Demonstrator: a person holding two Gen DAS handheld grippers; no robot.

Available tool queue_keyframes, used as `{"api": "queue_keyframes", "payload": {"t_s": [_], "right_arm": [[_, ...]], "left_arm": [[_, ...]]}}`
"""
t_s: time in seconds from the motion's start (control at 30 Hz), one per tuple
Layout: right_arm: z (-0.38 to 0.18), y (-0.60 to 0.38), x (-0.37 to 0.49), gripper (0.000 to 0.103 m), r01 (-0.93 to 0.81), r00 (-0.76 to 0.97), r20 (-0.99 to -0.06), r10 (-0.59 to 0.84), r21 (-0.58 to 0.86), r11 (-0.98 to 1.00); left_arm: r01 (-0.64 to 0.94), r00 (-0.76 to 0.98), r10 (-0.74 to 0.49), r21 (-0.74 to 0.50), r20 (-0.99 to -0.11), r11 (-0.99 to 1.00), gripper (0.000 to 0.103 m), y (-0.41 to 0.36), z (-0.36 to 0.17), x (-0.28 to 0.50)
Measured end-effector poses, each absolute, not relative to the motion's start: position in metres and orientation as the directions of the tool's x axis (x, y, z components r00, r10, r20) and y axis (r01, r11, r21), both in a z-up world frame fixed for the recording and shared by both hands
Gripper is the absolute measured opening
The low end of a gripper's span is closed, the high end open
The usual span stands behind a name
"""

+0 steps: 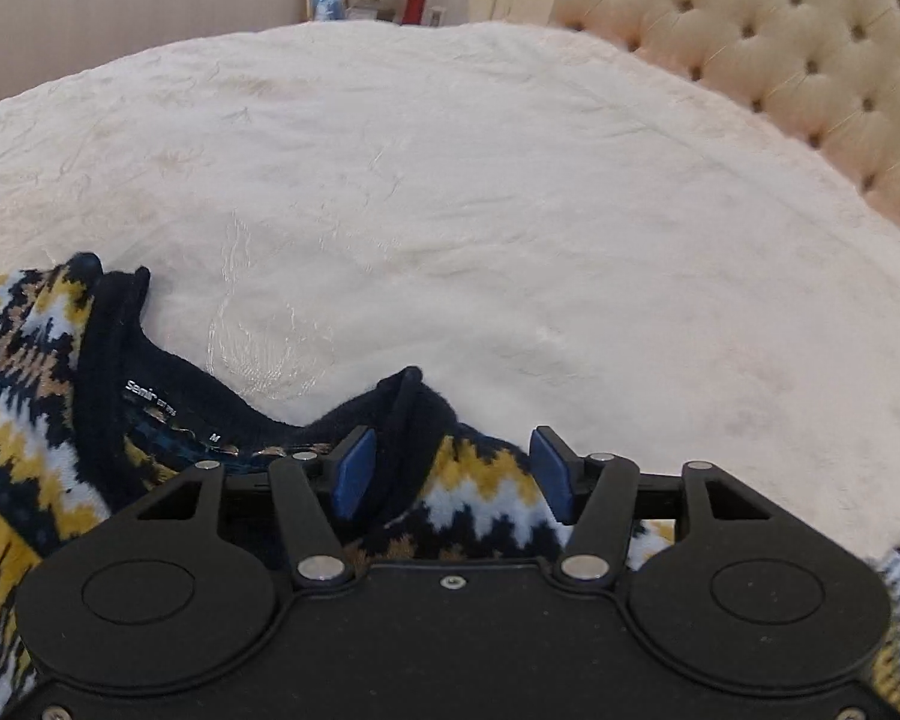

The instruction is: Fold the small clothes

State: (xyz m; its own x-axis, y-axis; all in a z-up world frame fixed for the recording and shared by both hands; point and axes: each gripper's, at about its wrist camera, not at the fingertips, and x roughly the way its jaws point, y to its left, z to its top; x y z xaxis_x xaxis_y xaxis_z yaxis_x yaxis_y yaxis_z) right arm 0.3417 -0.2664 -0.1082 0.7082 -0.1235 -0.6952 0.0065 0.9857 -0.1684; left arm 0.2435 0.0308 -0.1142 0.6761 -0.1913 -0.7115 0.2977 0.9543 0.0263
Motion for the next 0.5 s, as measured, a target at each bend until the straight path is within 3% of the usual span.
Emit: {"api": "queue_keyframes", "payload": {"t_s": [0.2, 0.27, 0.3, 0.33, 0.5], "right_arm": [[-0.116, -0.286, 0.346, 0.061, -0.014, 0.686, -0.728, -0.025, -0.047, 0.999], [-0.115, -0.288, 0.343, 0.047, -0.037, 0.685, -0.729, 0.015, -0.015, 0.999], [-0.114, -0.285, 0.341, 0.03, -0.047, 0.686, -0.727, 0.022, -0.014, 0.999], [-0.112, -0.282, 0.339, 0.025, -0.054, 0.688, -0.726, 0.014, -0.032, 0.998], [-0.096, -0.282, 0.342, 0.018, -0.014, 0.727, -0.679, -0.106, -0.168, 0.986]], "left_arm": [[0.296, 0.676, -0.199, 0.013, -0.709, 0.955, 0.103, 0.032, -0.114, 0.244], [0.293, 0.68, -0.2, 0.012, -0.705, 0.956, 0.102, 0.032, -0.114, 0.243], [0.292, 0.682, -0.199, 0.013, -0.703, 0.956, 0.102, 0.032, -0.113, 0.243], [0.291, 0.684, -0.199, 0.012, -0.701, 0.957, 0.102, 0.032, -0.113, 0.242], [0.26, 0.718, -0.198, -0.007, -0.667, 0.966, 0.102, 0.039, -0.106, 0.242]]}}
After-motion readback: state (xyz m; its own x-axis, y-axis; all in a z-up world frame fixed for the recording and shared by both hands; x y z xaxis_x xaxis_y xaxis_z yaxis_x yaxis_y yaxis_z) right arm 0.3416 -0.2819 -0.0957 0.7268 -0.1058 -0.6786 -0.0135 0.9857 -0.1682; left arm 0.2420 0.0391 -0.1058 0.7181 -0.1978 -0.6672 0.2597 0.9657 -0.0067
